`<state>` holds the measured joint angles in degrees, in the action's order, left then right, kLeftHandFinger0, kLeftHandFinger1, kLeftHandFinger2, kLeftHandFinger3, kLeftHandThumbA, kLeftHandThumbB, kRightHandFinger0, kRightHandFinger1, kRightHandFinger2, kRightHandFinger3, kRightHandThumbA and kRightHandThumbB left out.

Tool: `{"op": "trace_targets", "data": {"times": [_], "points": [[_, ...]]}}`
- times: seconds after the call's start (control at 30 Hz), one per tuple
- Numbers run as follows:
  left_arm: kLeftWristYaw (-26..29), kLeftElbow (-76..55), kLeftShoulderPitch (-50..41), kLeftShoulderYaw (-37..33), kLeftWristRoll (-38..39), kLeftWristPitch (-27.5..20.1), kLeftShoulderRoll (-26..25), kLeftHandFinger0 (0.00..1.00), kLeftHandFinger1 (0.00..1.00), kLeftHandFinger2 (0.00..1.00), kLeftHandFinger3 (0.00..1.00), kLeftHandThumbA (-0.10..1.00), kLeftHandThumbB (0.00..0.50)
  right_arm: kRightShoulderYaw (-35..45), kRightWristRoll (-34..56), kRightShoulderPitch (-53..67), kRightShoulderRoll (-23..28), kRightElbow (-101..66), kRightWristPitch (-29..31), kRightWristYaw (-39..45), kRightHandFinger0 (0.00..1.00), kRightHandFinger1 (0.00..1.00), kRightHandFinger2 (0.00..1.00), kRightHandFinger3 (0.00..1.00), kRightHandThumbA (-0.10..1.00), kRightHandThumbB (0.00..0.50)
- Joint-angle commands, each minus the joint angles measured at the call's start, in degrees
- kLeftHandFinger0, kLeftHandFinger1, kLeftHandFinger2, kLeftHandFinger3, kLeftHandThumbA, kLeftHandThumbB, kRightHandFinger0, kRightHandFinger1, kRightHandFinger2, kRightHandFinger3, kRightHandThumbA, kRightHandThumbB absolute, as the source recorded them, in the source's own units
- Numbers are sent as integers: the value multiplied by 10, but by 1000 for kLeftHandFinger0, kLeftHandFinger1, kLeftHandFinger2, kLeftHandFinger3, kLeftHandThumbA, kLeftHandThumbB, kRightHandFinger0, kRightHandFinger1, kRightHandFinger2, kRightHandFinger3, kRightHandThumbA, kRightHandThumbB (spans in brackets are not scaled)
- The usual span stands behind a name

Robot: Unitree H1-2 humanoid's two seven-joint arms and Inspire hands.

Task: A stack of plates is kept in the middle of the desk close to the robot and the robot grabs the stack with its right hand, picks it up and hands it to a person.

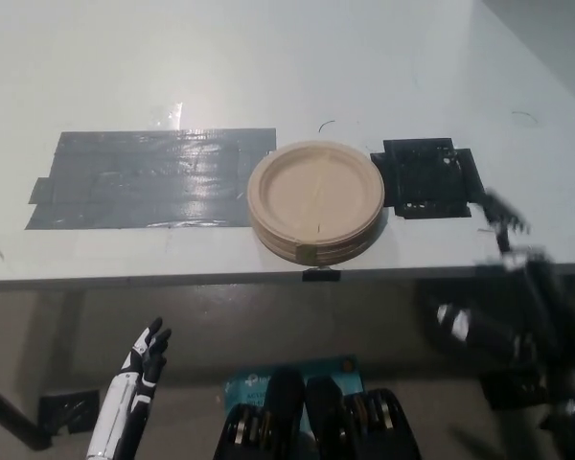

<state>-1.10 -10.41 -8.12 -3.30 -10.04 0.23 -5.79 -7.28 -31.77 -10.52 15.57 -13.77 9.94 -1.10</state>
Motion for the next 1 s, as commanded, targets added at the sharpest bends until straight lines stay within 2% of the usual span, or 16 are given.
{"op": "trace_targets", "data": {"times": [0.0,0.23,0.3,0.33,0.47,0.57,0.97], "points": [[3,-17,5,0,-6,-15,-2,1000,1000,1000,1000,1000,0,-22,-63,-67,34,29,-21,54,1000,1000,1000,1000,906,451],[5,-10,10,1,-7,-23,-1,1000,1000,1000,1000,1000,0,-71,-101,-150,56,135,-19,64,1000,1000,1000,1000,951,476],[3,-11,10,2,-6,-23,-3,1000,1000,1000,1000,1000,0,-82,-109,-161,57,151,-19,64,1000,1000,1000,1000,929,474],[3,-11,10,0,-9,-22,-3,1000,1000,1000,1000,1000,0,-89,-110,-171,59,164,-18,70,1000,1000,1000,1000,913,493],[-1,-15,12,-2,-10,-14,-4,1000,1000,1000,1000,1000,0,-112,-118,-203,67,201,-10,84,1000,1000,1000,1000,927,500],[-1,-16,12,-3,-12,-14,-4,1000,1000,1000,1000,1000,0,-124,-119,-219,65,218,-5,87,1000,1000,1000,1000,896,500],[-3,-16,9,-2,-5,-18,-3,1000,1000,1000,1000,1000,0,-155,-157,-247,42,245,-7,55,1000,1000,1000,1000,913,500]]}}
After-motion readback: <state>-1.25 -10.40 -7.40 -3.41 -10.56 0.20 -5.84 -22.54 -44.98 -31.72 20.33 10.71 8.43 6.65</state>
